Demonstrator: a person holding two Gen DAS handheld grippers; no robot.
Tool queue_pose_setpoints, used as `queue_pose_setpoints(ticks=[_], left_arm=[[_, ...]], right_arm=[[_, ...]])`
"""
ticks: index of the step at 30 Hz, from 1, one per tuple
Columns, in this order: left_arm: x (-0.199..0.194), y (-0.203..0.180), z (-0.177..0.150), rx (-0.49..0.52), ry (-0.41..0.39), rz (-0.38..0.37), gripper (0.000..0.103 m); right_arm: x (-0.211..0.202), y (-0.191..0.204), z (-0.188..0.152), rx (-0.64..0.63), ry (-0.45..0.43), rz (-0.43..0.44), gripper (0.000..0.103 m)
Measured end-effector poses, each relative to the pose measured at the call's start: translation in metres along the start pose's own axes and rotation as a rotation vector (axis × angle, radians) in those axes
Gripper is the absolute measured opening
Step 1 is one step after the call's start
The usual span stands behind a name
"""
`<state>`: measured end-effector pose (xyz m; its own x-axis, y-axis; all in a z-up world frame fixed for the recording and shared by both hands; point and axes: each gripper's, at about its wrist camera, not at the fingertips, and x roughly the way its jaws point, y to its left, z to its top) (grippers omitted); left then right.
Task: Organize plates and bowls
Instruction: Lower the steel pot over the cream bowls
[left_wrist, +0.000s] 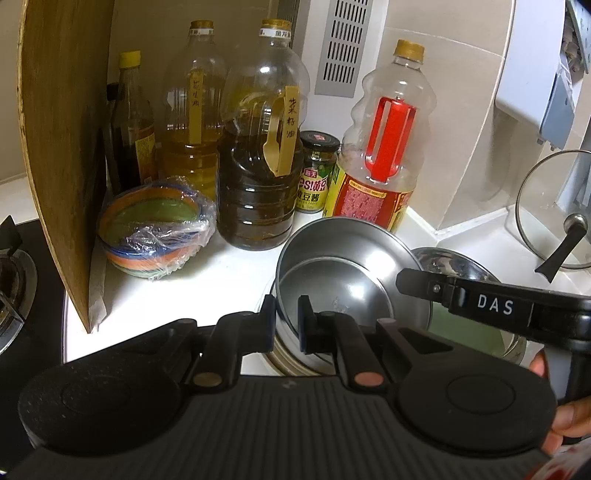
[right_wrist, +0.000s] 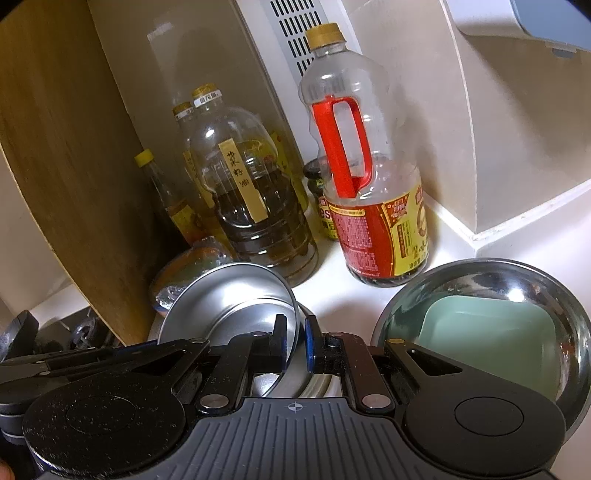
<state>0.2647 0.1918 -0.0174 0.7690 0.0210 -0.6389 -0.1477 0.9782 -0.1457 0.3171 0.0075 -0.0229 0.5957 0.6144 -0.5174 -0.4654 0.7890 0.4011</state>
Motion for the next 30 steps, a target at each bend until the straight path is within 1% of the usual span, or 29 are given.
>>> queue_pose_setpoints(ticks=[10,15,22,28,30], left_arm=[[0.010,0.000,-0.002,-0.002,0.027,0.007,0.010],[0.013,0.000,-0.002,0.001,0.025,0.011,0.010],[0.013,0.001,-0.002,-0.005,0.026,0.008,0.010],[0.014,0.002,-0.003,-0.015,0.032,0.015,0.011],[0.013,0.002,-0.002,-0.017,0.029,0.020,0.015]], right_arm=[[0.009,-0.005,-0.003,0.005,0.023,-0.008,0.010],[0.013,-0.007,-0.003,0.013,0.038,-0.012,0.010],[0.014,-0.010,-0.002,0.024,0.041,-0.007,0.010],[0.012,-0.012,-0.001,0.050,0.032,0.015,0.010],[0.011,-0.013,-0.001,0.060,0.030,0.018,0.010]])
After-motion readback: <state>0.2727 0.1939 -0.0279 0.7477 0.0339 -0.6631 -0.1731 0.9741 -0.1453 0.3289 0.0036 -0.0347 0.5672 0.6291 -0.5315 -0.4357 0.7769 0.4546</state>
